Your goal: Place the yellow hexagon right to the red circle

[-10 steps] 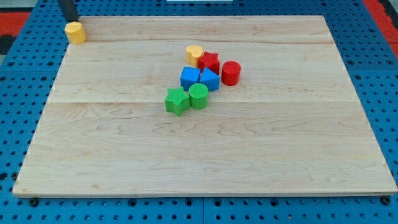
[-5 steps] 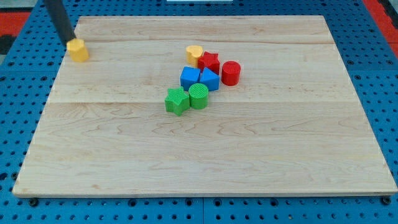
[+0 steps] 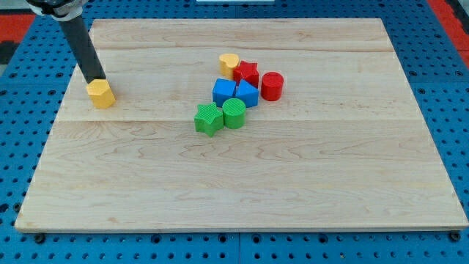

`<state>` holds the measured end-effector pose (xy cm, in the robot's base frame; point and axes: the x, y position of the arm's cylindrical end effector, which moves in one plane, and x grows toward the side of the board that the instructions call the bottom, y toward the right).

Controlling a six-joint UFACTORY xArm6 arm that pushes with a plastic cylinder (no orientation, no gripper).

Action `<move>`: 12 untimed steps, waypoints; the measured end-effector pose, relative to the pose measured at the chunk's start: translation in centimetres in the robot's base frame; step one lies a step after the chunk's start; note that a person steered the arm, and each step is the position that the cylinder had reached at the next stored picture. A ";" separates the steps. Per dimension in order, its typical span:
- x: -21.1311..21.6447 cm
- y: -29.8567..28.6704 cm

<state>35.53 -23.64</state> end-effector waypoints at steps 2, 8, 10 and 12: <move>-0.7 2.0; 4.4 0.9; 8.1 0.8; 7.4 3.2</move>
<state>42.94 -20.40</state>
